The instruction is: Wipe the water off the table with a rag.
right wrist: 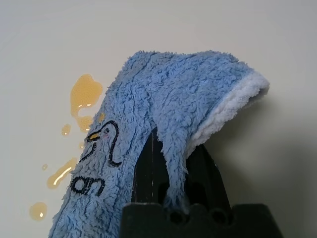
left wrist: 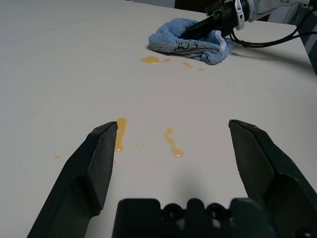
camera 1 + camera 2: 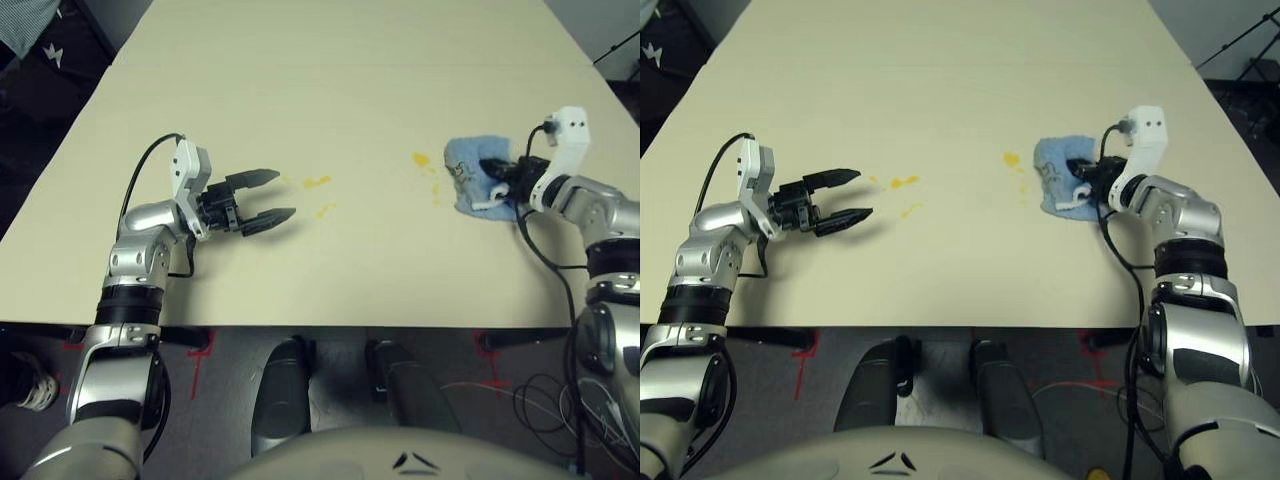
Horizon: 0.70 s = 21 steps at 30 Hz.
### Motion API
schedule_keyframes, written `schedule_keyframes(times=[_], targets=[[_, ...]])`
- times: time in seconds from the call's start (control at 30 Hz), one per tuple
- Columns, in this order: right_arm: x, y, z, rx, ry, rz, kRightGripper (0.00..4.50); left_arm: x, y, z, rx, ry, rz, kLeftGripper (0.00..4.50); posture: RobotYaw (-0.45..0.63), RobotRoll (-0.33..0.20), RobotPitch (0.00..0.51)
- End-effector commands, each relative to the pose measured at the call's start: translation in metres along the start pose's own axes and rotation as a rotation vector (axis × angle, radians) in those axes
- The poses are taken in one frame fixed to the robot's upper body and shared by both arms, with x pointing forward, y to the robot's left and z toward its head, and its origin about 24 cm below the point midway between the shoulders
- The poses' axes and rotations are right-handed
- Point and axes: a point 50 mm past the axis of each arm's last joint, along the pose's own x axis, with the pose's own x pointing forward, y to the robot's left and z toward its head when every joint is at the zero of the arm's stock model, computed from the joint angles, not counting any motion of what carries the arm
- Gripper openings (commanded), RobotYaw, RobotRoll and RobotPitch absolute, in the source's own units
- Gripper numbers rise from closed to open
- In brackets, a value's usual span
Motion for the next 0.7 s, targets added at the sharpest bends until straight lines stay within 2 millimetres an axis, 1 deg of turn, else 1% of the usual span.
schedule_keyframes(times=[0.03, 0.2, 0.3, 0.43, 0.53, 0.63, 0.7], targets=[[0.019, 0.016, -0.022, 0.004, 0.102, 0.063, 0.00, -0.003, -0.001, -0.003, 0.000, 0.026, 0.003, 4.50, 0.14, 0.000, 0.175], [0.038, 0.035, -0.022, -0.010, 0.111, 0.108, 0.00, -0.004, -0.001, -0.003, 0.002, 0.027, 0.005, 4.50, 0.15, 0.000, 0.176], [0.053, 0.054, -0.018, -0.017, 0.108, 0.154, 0.00, -0.004, -0.002, -0.002, 0.003, 0.027, 0.008, 4.50, 0.15, 0.000, 0.179], [0.067, 0.077, -0.016, -0.021, 0.106, 0.205, 0.00, -0.005, -0.001, -0.002, 0.005, 0.028, 0.013, 4.50, 0.16, 0.000, 0.182], [0.074, 0.089, -0.015, -0.021, 0.104, 0.230, 0.00, -0.006, -0.001, -0.002, 0.007, 0.029, 0.016, 4.50, 0.16, 0.000, 0.183], [0.083, 0.107, -0.015, -0.015, 0.099, 0.267, 0.00, -0.006, -0.001, -0.002, 0.008, 0.030, 0.021, 4.50, 0.16, 0.000, 0.184], [0.087, 0.114, -0.015, -0.013, 0.097, 0.279, 0.00, -0.007, -0.001, -0.002, 0.008, 0.030, 0.024, 4.50, 0.17, 0.000, 0.185]])
